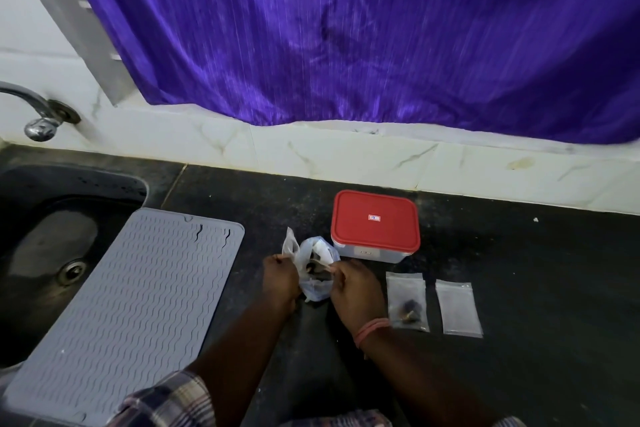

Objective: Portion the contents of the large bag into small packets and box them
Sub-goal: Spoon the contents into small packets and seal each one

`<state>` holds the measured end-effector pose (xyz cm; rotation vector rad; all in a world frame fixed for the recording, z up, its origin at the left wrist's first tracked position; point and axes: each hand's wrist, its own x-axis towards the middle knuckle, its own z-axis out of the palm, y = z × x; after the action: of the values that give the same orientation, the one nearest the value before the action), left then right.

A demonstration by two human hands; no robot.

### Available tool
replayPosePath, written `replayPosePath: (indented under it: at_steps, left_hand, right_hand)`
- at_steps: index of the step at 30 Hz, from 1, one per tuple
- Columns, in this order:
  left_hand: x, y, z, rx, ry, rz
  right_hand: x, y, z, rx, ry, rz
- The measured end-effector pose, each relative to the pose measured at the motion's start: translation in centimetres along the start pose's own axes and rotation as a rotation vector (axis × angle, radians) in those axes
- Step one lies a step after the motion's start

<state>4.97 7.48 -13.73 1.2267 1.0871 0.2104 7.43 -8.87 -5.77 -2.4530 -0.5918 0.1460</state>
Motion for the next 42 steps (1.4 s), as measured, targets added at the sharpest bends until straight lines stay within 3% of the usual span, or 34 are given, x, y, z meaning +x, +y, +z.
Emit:
replayPosePath:
  at_steps: [5,8,12,18,31,33,38,42]
  left_hand:
    - [7.4,-6.4,-0.5,0.037,-0.077,-0.01]
    - [4.5,-4.0,-0.4,0.055,-0.106,0.01]
    - [0.6,-0.6,-0.4,0.025,-0.089,0.032]
    - [-0.3,0.2,-0.4,0.001,-0.097,0.045]
    - [-1.7,1.2,-0.5,0.044,-0.055,0.065]
    - [-1.3,1.0,-0.8,0.07,-0.027,0.046]
    - [-3.1,2.2,-0.8,0.102,0.056,0.089]
    - [-2.2,1.5,-1.3,0.116,0.027,0.041]
  right_hand:
    - [0.1,0.2,0.3,0.359,0.013,0.412]
    - [0.2,1.1,0.7,0.496,-0.024,0.591]
    - [-0.5,0.7,0.4,0.394,-0.042,0.466]
    - [-0.1,1.2,0.3,0.544,0.085,0.657]
    - [-0.8,2.2,-0.4,0.62,0.123,0.646]
    - [-1.0,2.1,-0.7,0.553,0.134,0.602]
    - [-1.9,0.8,-1.4,0.27,0.05,0.236]
    - [-1.2,0.8,-1.6,0.46,0.063,0.474]
